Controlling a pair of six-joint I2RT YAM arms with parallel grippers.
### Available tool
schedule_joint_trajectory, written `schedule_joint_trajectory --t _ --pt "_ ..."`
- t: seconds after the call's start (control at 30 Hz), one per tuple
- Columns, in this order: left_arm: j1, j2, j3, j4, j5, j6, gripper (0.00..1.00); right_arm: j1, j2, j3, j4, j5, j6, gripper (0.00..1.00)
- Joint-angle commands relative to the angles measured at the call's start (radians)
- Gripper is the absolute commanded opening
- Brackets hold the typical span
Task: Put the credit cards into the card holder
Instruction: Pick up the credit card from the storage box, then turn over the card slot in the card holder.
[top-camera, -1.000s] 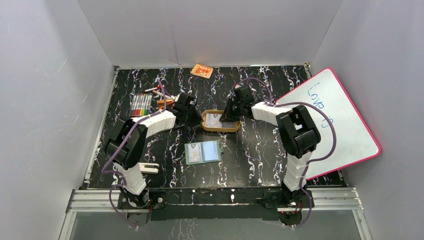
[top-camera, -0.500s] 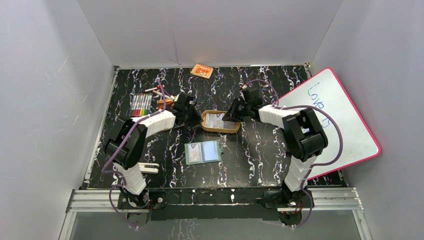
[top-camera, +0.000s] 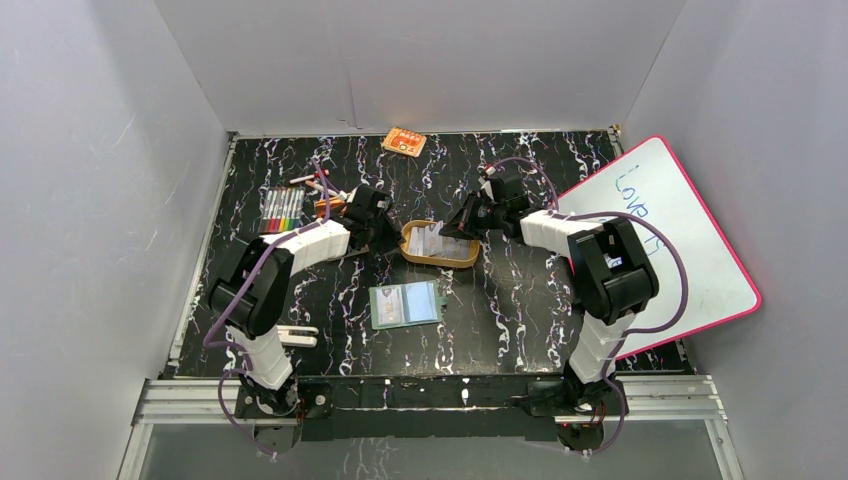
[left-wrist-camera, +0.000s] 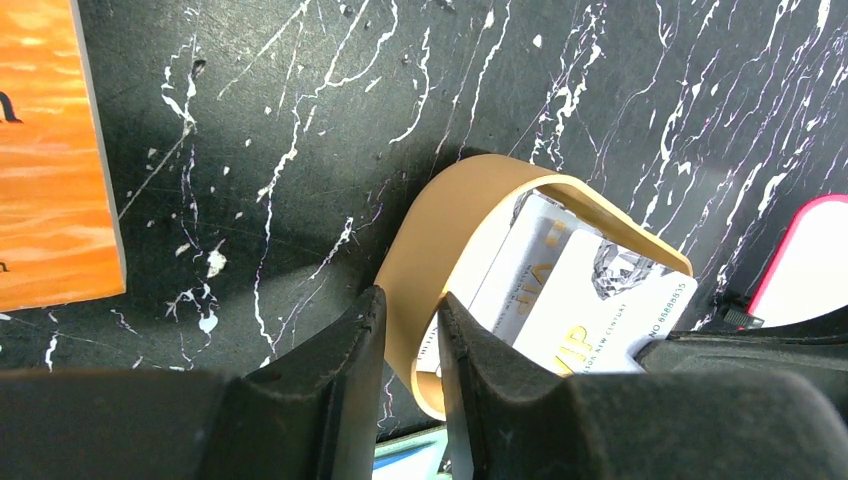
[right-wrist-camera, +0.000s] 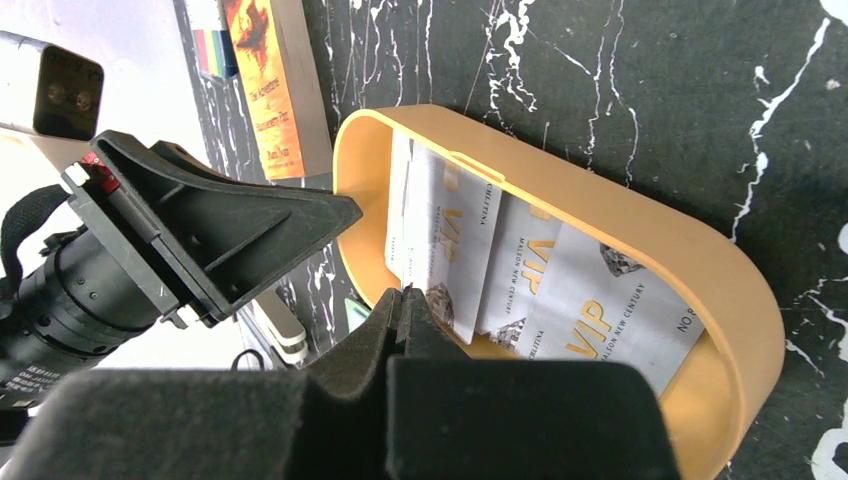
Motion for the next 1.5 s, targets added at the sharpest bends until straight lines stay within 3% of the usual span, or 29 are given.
schedule_joint_trajectory --t 0.0,0.13,0.37,0.63,0.83,1.0,1.13,1.27,1.47 --pt "0.015 -0.083 -0.012 -0.039 -0.029 0.002 0.24 -0.009 -0.061 -0.014 0.06 -0.045 0.026 0.0" --pt "0.017 -0.113 0.004 -0.058 -0.058 0.009 0.28 -0.018 -0.103 -0.018 0.037 -0.019 0.024 0.0" --pt "0.018 -0.175 0.054 -0.087 -0.084 0.032 0.48 -0.035 -0.184 -0.021 0.002 -0.002 0.015 0.0" --pt "0.018 -0.283 0.053 -0.14 -0.08 0.043 0.58 -0.08 -0.332 -0.059 -0.018 -0.097 0.036 0.0" --pt "0.019 -0.499 -0.073 -0.172 -0.005 0.141 0.67 -0.076 -0.491 -0.157 -0.039 -0.25 -0.021 0.0" --pt "0.021 -0.734 -0.297 -0.169 0.17 0.178 0.67 0.025 -0.61 -0.237 -0.145 -0.197 -0.112 0.0" --pt "0.018 -0.876 -0.451 -0.13 0.297 0.123 0.66 0.085 -0.643 -0.334 -0.079 -0.143 -0.077 0.0" --pt "-0.015 -0.908 -0.524 -0.087 0.341 0.106 0.66 0.142 -0.62 -0.412 0.01 -0.109 -0.043 0.0" --pt "-0.14 -0.83 -0.479 -0.139 0.231 0.16 0.71 0.177 -0.575 -0.471 0.053 -0.055 -0.056 0.0"
